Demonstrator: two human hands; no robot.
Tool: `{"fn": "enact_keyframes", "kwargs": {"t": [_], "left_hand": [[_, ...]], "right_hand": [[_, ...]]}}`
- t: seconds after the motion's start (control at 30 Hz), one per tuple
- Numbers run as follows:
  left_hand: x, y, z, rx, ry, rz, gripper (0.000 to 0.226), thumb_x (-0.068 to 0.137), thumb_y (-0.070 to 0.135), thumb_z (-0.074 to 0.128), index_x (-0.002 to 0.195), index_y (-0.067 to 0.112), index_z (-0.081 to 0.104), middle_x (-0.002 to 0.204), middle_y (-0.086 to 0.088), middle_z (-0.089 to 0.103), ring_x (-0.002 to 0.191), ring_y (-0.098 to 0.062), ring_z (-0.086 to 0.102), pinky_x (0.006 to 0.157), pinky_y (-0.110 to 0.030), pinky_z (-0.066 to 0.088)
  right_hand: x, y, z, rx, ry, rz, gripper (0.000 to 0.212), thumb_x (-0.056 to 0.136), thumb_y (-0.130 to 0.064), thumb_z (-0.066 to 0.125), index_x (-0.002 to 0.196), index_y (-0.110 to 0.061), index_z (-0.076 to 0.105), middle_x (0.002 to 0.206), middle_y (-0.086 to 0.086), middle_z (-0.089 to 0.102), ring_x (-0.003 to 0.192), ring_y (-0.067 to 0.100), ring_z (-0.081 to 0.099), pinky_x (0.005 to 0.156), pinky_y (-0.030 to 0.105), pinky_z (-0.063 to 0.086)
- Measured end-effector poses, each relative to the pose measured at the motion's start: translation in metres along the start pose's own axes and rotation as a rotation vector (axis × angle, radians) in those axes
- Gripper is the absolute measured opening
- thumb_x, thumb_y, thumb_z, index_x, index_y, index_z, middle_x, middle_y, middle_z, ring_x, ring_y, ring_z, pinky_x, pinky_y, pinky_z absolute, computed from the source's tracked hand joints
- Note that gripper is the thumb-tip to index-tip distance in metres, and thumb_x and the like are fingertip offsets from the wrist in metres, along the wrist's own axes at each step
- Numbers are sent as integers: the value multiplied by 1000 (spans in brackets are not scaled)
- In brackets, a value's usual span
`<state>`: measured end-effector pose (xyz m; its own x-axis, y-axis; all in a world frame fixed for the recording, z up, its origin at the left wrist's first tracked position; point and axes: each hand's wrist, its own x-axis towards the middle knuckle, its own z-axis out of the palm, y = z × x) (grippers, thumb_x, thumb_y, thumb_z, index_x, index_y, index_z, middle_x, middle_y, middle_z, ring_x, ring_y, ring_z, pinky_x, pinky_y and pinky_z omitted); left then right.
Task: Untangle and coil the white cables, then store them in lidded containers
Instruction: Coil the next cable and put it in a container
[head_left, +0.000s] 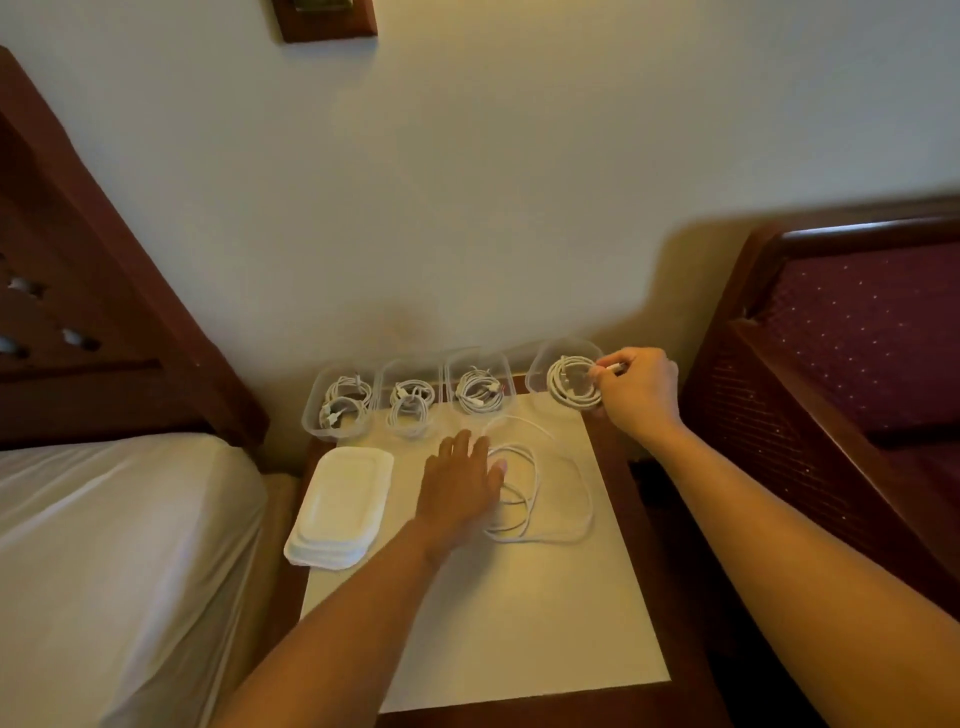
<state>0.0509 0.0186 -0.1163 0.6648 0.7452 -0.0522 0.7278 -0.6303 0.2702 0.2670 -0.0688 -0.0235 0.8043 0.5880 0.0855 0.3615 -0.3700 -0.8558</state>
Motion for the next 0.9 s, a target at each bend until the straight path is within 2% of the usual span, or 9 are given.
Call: {"fn": "enact_keyframes", "kwargs": {"t": [0.13, 0.2, 0.33, 0.43, 0.53, 0.63, 0.7, 0.77, 0.9], "left_hand": [[8, -9, 43, 29, -47, -19, 71, 106, 57, 23, 165, 21, 6, 173, -12, -2, 159, -33, -1, 127, -54, 11], [6, -13, 56, 27, -44, -8, 75, 104, 63, 16, 165, 24, -4, 172, -8, -14, 159, -30, -11, 128, -54, 2], [6, -17, 62, 56, 6, 4, 78, 101, 67, 11, 165, 26, 0, 173, -5, -11, 159, -27, -11, 127, -53, 0], [7, -18, 62, 53, 32, 17, 76, 101, 67, 14, 165, 27, 4, 173, -5, -8, 159, -27, -10, 127, -54, 0], [7, -19, 63, 62, 23, 18, 75, 102, 67, 15, 165, 28, 3, 173, -4, -9, 159, -26, -11, 127, -53, -1], [7, -18, 62, 75, 26, 19, 76, 101, 67, 14, 165, 27, 3, 173, -5, -9, 159, -26, -11, 127, -53, -3], [7, -19, 62, 70, 28, 17, 76, 101, 67, 14, 165, 28, 3, 173, -5, -9, 159, -26, -11, 127, -52, -4], [8, -19, 63, 72, 29, 18, 77, 101, 67, 13, 165, 28, 4, 173, -5, -9, 159, -26, -11, 127, -52, -4], [8, -19, 63, 68, 26, 12, 77, 100, 68, 12, 165, 28, 5, 173, -4, -9, 159, -25, -12, 127, -53, -2]], "right_hand": [[68, 14, 27, -108, -7, 39, 5, 93, -12, 75, 94, -8, 78, 89, 10, 72, 71, 22, 72, 64, 40, 66], [93, 21, 44, -205, -39, 28, 6, 93, -10, 74, 94, -5, 77, 88, 9, 70, 73, 20, 70, 69, 38, 65], [126, 30, 70, -403, -120, -9, 6, 89, -5, 74, 85, -1, 75, 79, 12, 69, 70, 23, 69, 69, 45, 64], [135, 37, 86, -513, -205, -36, 15, 81, -13, 84, 84, -4, 72, 85, 15, 71, 75, 30, 71, 70, 46, 64], [136, 43, 96, -632, -246, -85, 15, 84, -17, 82, 92, -8, 72, 90, 12, 71, 81, 31, 71, 73, 45, 64], [135, 49, 103, -801, -212, -183, 12, 91, -18, 72, 100, -12, 75, 95, 10, 72, 87, 31, 69, 72, 38, 59], [131, 52, 105, -903, -191, -246, 15, 94, -18, 67, 107, -14, 74, 103, 11, 73, 96, 32, 69, 78, 39, 56], [128, 55, 105, -937, -180, -285, 19, 94, -15, 65, 111, -15, 73, 108, 11, 72, 100, 32, 68, 84, 41, 55], [127, 55, 103, -941, -198, -319, 21, 94, -15, 64, 112, -15, 74, 109, 12, 71, 100, 34, 67, 84, 41, 54]]}}
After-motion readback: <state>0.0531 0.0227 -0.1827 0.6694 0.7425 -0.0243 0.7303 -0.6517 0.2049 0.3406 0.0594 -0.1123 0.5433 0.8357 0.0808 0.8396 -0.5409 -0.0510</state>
